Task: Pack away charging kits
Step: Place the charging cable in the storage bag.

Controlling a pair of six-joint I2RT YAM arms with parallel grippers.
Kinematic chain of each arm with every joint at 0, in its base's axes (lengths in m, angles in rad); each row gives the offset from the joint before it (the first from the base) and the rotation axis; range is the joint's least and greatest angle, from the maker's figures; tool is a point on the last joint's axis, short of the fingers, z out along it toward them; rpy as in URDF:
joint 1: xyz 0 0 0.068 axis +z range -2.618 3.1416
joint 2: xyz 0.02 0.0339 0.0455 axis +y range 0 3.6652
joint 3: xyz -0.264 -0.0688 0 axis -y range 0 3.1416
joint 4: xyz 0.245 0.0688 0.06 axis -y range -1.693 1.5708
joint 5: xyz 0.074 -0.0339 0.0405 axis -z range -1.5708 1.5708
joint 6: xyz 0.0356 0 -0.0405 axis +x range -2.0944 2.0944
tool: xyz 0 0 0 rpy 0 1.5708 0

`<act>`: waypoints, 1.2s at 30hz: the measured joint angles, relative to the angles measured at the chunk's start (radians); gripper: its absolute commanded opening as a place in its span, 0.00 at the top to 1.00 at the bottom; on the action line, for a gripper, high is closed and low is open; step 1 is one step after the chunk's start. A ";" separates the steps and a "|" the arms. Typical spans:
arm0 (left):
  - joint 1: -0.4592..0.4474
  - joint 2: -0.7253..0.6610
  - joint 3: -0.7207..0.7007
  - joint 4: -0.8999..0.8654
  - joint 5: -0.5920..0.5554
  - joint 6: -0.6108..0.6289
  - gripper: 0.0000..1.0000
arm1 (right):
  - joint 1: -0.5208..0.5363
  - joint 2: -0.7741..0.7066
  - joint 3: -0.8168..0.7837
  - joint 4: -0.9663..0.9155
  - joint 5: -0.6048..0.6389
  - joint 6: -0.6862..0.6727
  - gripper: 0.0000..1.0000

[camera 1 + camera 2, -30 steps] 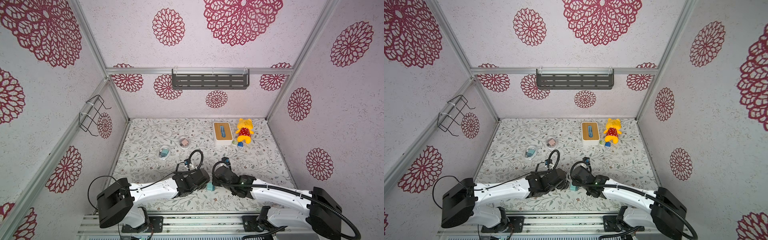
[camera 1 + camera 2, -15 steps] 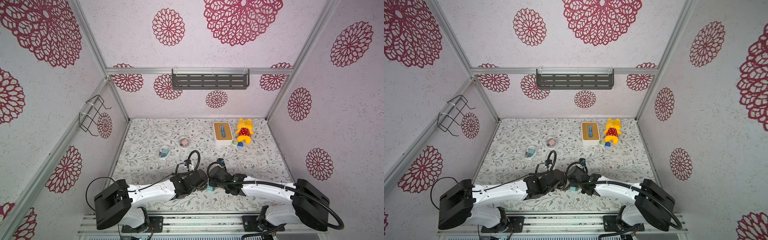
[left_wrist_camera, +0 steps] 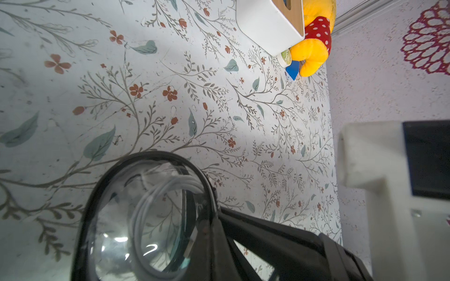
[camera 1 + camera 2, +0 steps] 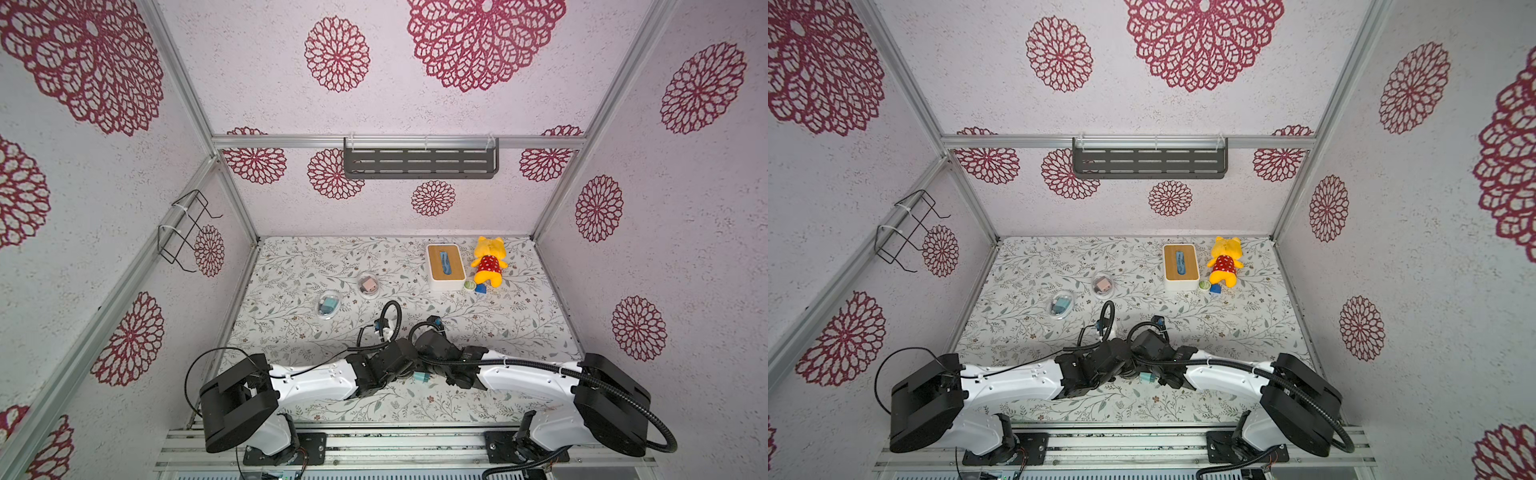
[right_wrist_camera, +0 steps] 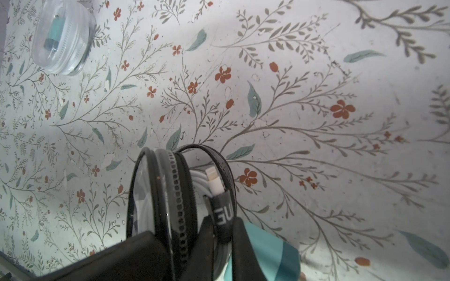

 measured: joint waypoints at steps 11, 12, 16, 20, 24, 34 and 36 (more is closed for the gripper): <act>0.000 -0.031 -0.085 0.111 0.000 -0.001 1.00 | 0.000 0.018 -0.024 0.088 -0.048 0.001 0.86; 0.000 -0.031 -0.092 0.117 -0.001 -0.001 1.00 | 0.000 0.024 -0.024 0.094 -0.051 0.001 0.83; 0.000 -0.031 -0.116 0.150 -0.003 -0.005 1.00 | -0.002 0.050 -0.026 0.124 -0.073 0.001 0.73; 0.000 -0.031 -0.145 0.188 -0.003 -0.009 1.00 | -0.007 0.061 -0.032 0.136 -0.086 0.001 0.69; 0.000 -0.032 -0.159 0.209 -0.003 -0.011 1.00 | -0.010 0.064 -0.038 0.143 -0.095 0.001 0.64; 0.000 -0.061 -0.166 0.191 -0.021 -0.031 1.00 | -0.019 -0.070 -0.056 0.045 -0.026 -0.016 0.23; 0.000 -0.072 -0.167 0.181 -0.022 -0.034 1.00 | -0.021 -0.146 -0.082 0.043 -0.012 -0.031 0.17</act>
